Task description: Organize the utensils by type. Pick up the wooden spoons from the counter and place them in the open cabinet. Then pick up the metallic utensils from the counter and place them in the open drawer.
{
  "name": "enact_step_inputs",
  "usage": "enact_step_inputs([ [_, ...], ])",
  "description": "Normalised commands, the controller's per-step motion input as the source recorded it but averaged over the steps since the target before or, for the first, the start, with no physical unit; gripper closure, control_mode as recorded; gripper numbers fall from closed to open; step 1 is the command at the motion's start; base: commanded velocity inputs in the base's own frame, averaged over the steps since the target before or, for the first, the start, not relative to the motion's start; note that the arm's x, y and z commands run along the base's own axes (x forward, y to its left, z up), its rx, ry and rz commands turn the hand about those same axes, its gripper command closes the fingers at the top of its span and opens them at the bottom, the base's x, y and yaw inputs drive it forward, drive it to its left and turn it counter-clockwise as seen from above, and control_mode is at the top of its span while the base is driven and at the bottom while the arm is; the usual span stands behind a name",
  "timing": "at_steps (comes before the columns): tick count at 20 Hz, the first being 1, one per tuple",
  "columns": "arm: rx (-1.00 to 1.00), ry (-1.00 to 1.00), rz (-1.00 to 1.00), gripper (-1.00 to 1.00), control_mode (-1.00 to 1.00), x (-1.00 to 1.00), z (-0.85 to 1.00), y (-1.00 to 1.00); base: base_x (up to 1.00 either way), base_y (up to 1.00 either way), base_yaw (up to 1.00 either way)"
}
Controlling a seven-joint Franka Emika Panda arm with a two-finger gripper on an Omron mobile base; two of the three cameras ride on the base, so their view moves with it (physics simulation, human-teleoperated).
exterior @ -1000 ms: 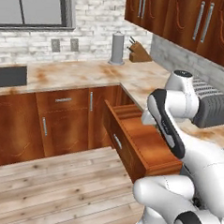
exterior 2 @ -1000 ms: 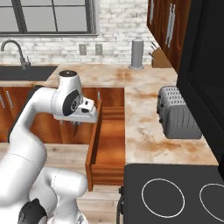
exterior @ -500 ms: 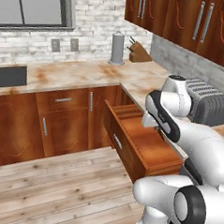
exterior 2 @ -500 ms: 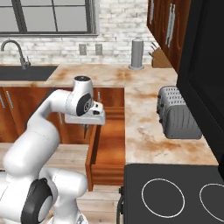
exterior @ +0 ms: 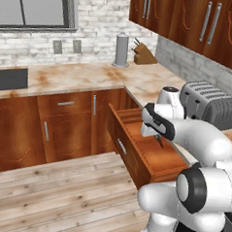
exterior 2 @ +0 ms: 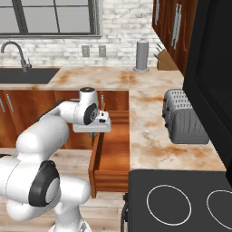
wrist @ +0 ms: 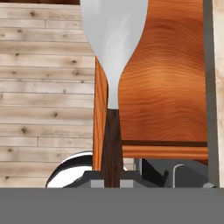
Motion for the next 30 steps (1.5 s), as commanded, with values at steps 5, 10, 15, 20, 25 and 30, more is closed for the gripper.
enact_step_inputs([
  [5, 0.0, 0.01, 0.0, 1.0, -1.0, 0.34, -0.34, -0.01, 0.0, 0.0, 0.0],
  [10, 0.04, 0.02, 0.0, 1.0, -1.0, 0.29, -0.16, -0.05, 0.0, 0.0, 0.0],
  [15, 0.0, 0.0, 0.0, 1.0, -1.0, 0.29, -0.29, -0.03, 0.0, 0.0, 0.0],
  [20, 0.0, 0.0, 0.0, 1.0, -1.0, 0.27, -0.43, -0.01, 0.0, 0.0, 0.0],
  [25, 0.0, 0.0, 0.0, 1.0, -1.0, 0.26, -0.39, 0.0, 0.0, 0.0, 0.0],
  [30, 0.0, 0.0, 0.0, 1.0, -1.0, 0.22, -0.38, -0.02, 0.0, 0.0, 0.0],
])
